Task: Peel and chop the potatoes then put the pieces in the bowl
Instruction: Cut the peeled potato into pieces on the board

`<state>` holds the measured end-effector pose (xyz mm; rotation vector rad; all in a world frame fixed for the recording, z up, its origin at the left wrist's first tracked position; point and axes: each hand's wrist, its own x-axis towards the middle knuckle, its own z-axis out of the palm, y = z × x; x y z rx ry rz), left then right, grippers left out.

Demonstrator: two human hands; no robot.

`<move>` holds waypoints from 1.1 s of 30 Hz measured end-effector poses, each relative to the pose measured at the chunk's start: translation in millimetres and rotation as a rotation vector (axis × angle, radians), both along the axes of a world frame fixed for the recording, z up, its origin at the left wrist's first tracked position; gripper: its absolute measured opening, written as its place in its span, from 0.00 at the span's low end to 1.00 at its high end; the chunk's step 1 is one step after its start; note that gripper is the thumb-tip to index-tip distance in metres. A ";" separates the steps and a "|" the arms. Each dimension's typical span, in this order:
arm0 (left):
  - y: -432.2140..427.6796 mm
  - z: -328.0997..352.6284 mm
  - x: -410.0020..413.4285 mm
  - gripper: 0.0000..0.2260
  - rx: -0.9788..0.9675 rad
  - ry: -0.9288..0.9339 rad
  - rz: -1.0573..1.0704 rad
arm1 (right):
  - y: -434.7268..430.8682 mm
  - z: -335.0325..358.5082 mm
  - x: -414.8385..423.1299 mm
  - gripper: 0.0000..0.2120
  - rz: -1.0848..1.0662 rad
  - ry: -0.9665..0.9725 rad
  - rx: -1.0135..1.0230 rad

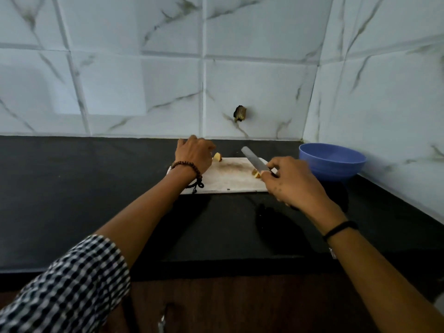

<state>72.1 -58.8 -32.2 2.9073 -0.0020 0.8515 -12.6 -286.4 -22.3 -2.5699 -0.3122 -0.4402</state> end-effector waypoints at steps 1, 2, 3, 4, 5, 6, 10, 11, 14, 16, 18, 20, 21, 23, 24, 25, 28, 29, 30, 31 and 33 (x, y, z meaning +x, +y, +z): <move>-3.7 -0.2 5.8 0.14 0.013 0.042 -0.009 | 3.6 -3.7 3.5 0.10 -0.005 -0.040 0.019; -8.1 -0.9 12.3 0.15 0.018 0.086 -0.013 | 6.6 -7.5 7.0 0.09 -0.016 -0.071 0.033; -12.2 -1.3 18.6 0.16 0.032 0.126 -0.016 | 8.9 -10.4 9.5 0.09 -0.028 -0.095 0.041; -16.0 -1.5 24.7 0.17 0.065 0.166 -0.017 | 10.9 -12.7 11.6 0.09 -0.038 -0.114 0.047; -19.1 -0.8 30.6 0.17 0.112 0.205 -0.013 | 11.6 -14.5 13.9 0.09 -0.042 -0.135 0.053; -21.4 1.3 35.2 0.17 0.161 0.242 -0.005 | 12.4 -15.2 15.1 0.09 -0.041 -0.158 0.061; -27.0 11.1 42.9 0.13 0.290 0.270 0.058 | 11.6 -16.1 16.3 0.08 -0.019 -0.225 0.089; -27.9 12.6 42.7 0.11 0.319 0.245 0.067 | 11.2 -16.4 16.2 0.08 -0.015 -0.231 0.093; -30.3 15.8 36.0 0.08 0.401 0.133 0.050 | 10.4 -17.6 15.3 0.08 -0.018 -0.239 0.088; -31.3 17.0 26.1 0.09 0.403 0.061 -0.004 | 9.9 -18.2 16.0 0.09 -0.016 -0.253 0.086; -31.1 13.1 12.1 0.09 0.371 0.064 -0.082 | 10.1 -19.2 16.3 0.08 -0.015 -0.262 0.085; -28.5 4.3 -0.5 0.09 0.281 0.109 -0.172 | 10.5 -20.4 17.3 0.08 -0.014 -0.274 0.088; -26.6 0.1 -6.2 0.09 0.224 0.129 -0.218 | 10.5 -21.0 17.7 0.08 -0.017 -0.280 0.088; -21.5 -3.6 -17.2 0.10 0.095 0.143 -0.315 | 10.9 -21.6 17.9 0.09 -0.023 -0.285 0.091; -19.0 -3.2 -22.5 0.11 0.033 0.155 -0.363 | 10.8 -22.1 18.4 0.09 -0.023 -0.287 0.093; -16.5 -2.1 -27.8 0.12 -0.024 0.176 -0.402 | 10.5 -22.7 18.7 0.09 -0.025 -0.285 0.095; -11.6 0.0 -43.4 0.15 -0.175 0.220 -0.446 | 9.8 -24.2 19.2 0.08 -0.020 -0.263 0.102; -10.2 -0.7 -46.5 0.16 -0.231 0.221 -0.443 | 9.4 -24.6 19.1 0.09 -0.018 -0.256 0.105; -9.1 -1.7 -48.7 0.18 -0.284 0.224 -0.434 | 9.1 -25.1 18.5 0.09 -0.018 -0.249 0.106; -8.6 -2.7 -49.5 0.18 -0.322 0.225 -0.422 | 8.3 -25.1 18.0 0.09 -0.018 -0.246 0.108; -7.2 -4.3 -49.4 0.16 -0.359 0.228 -0.392 | 8.3 -25.0 16.3 0.10 -0.001 -0.226 0.136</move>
